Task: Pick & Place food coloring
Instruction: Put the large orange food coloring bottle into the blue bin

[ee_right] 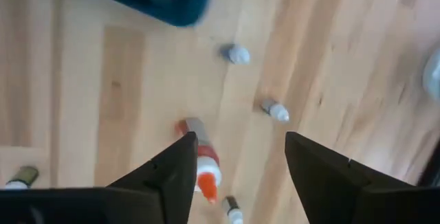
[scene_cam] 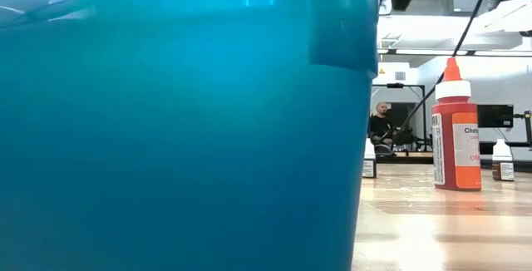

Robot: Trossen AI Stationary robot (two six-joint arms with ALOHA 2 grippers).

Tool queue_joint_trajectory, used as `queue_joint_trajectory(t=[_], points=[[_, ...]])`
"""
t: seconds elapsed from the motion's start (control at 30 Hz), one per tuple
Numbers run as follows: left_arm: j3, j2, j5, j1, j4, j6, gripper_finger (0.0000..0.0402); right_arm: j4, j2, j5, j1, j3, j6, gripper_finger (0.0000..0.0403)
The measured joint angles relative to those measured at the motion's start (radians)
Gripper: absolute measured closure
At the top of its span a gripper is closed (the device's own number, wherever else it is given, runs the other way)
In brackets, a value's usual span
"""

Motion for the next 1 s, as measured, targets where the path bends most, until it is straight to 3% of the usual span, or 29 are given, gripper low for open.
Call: queue_joint_trajectory(t=[0.23, 0.47, 1.0], points=[[0.000, 0.000, 0.000, 0.000, 0.000, 0.000, 0.0297, 0.065, -0.196, -0.065, -0.051, -0.336, 0.094, 0.0181], [0.000, 0.000, 0.000, 0.000, 0.000, 0.000, 0.0297, 0.310, -0.327, -0.212, -0.046, -0.561, 0.138, 0.0174], [0.000, 0.000, 0.000, 0.000, 0.000, 0.000, 0.0297, 0.488, -0.359, -0.233, -0.064, -0.715, 0.087, 0.0174]])
